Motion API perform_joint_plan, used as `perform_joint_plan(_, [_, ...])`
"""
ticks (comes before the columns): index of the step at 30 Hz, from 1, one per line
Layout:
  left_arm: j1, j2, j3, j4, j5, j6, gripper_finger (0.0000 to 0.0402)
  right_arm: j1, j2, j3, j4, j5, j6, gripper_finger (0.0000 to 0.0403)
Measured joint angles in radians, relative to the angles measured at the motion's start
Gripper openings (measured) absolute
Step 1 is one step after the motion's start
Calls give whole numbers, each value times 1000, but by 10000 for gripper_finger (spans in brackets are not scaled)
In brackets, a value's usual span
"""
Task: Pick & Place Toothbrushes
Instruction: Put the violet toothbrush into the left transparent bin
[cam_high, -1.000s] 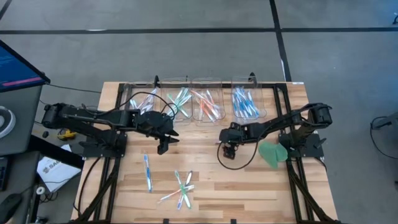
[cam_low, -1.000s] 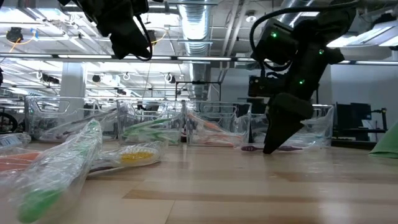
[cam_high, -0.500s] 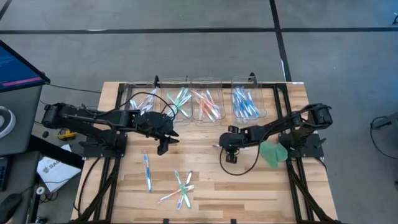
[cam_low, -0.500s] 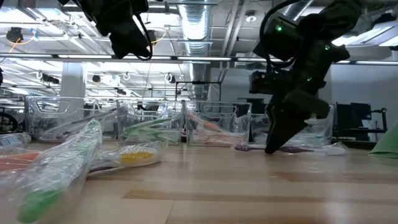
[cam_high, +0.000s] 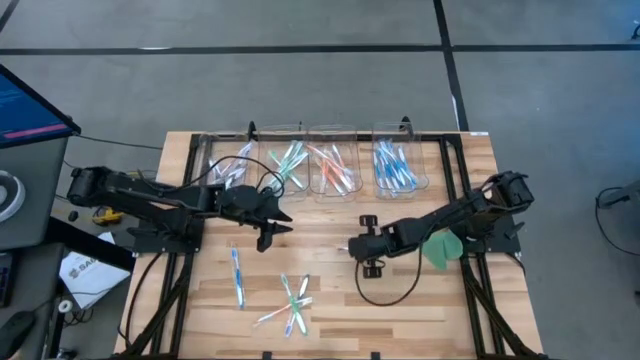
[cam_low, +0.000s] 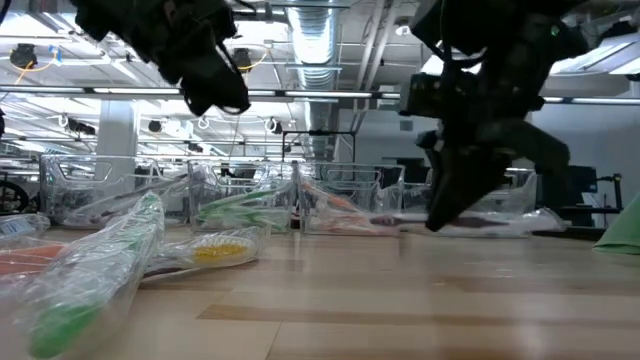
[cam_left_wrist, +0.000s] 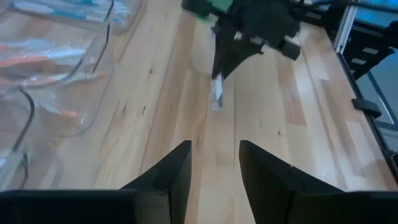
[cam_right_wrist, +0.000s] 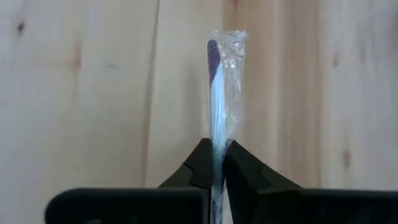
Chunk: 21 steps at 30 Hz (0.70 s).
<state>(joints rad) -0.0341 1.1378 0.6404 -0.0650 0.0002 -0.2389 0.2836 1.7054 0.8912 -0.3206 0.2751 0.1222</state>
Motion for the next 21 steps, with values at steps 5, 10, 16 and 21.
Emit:
perform_joint_plan(5, [0, 0, -87, 138, 4, 5, 127, 34, -1, 65, -33, 83, -26, 14])
perform_joint_plan(10, [0, 0, -172, 333, 16, 76, 127, 80, -3, 160, -127, 152, -28, 14])
perform_joint_plan(16, [-24, 9, -268, 612, 14, 157, 130, 162, -3, 273, -209, 300, -53, 14])
perform_joint_plan(21, [-68, 32, -292, 748, -21, 265, 159, 202, -4, 322, 9, 373, -244, 14])
